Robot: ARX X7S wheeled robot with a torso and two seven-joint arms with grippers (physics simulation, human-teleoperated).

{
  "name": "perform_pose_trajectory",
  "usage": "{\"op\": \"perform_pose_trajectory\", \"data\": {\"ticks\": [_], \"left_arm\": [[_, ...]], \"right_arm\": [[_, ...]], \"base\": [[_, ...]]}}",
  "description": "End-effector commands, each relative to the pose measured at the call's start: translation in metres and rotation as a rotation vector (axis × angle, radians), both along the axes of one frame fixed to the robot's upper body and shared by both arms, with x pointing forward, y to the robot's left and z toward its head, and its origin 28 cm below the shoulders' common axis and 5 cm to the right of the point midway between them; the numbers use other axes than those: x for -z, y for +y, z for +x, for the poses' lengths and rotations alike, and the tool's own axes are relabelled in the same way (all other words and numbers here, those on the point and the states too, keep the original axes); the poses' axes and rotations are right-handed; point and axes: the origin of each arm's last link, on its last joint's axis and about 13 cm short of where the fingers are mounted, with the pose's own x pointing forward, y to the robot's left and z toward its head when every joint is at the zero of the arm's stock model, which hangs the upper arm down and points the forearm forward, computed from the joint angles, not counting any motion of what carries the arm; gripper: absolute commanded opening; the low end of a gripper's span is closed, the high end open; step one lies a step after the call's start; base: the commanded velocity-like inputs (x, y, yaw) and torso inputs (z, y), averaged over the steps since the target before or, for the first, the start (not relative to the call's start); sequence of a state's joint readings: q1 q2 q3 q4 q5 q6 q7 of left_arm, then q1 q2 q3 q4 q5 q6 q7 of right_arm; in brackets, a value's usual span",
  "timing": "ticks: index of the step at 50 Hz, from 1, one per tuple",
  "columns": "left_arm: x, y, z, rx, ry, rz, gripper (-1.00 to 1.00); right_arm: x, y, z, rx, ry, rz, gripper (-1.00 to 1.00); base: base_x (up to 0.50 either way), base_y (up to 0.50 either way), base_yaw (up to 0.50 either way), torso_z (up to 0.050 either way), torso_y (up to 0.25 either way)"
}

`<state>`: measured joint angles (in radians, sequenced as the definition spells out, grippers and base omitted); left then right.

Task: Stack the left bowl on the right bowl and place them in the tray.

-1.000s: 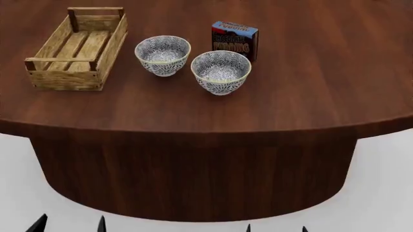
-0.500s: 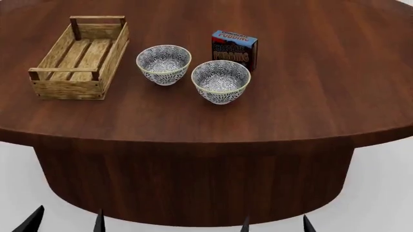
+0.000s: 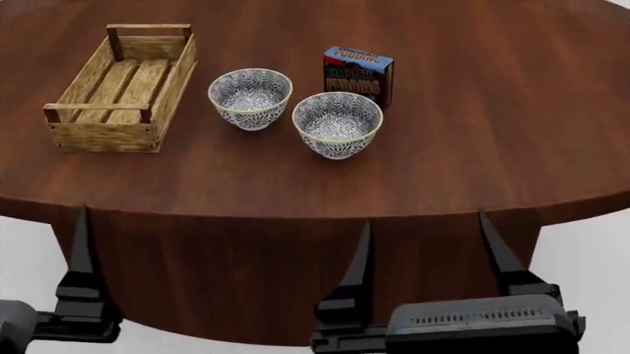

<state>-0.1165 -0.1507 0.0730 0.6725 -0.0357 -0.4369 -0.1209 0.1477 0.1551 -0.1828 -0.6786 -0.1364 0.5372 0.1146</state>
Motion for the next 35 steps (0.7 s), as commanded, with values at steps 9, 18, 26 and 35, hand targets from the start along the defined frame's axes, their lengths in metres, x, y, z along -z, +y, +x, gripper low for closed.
{"op": "perform_pose_trajectory", "data": {"ticks": [9,18,26,35], "left_arm": [[-0.0121,-0.0065,-0.0094,-0.014,-0.035,0.151,1.00],[-0.0142,-0.0044,-0.0100,-0.052,-0.058,0.170,1.00],[-0.0165,-0.0040,-0.0114,-0.050,-0.060,0.174,1.00],[-0.0181,-0.0031,-0.0125,-0.027,-0.075,0.191,1.00]], "right_arm": [[-0.0084,-0.0010,-0.0061,0.030,-0.035,-0.044,1.00],[-0.0118,-0.0016,-0.0081,0.032,-0.053,-0.030,1.00],[-0.0119,-0.0005,-0.0079,0.020,-0.044,-0.043,1.00],[-0.0119,0.0005,-0.0078,0.012,-0.040,-0.064,1.00]], "base": [[0.36,0.37,0.00,0.000,0.000],[0.37,0.39,0.00,0.000,0.000],[0.38,0.39,0.00,0.000,0.000],[0.40,0.36,0.00,0.000,0.000]]}}
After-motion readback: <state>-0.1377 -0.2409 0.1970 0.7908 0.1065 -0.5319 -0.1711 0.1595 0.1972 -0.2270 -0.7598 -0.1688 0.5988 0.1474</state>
